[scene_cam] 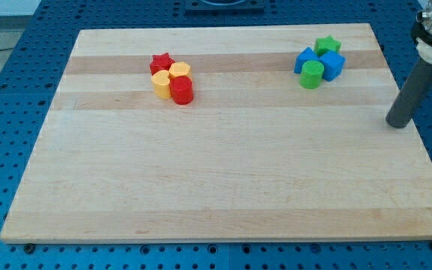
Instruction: Place your arm to the top right corner of the board
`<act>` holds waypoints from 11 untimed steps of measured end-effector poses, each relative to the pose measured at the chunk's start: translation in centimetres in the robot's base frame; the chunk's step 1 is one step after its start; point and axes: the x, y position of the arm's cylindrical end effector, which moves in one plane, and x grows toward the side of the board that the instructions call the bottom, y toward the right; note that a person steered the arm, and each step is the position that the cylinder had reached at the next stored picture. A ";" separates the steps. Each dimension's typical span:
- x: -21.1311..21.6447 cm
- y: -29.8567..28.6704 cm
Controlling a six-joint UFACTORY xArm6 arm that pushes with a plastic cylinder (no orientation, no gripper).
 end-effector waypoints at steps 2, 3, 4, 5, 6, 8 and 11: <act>0.0 1.8; -0.4 4.0; -5.0 4.3; -10.3 4.3; -15.2 4.3; -21.6 2.7; -21.3 -3.1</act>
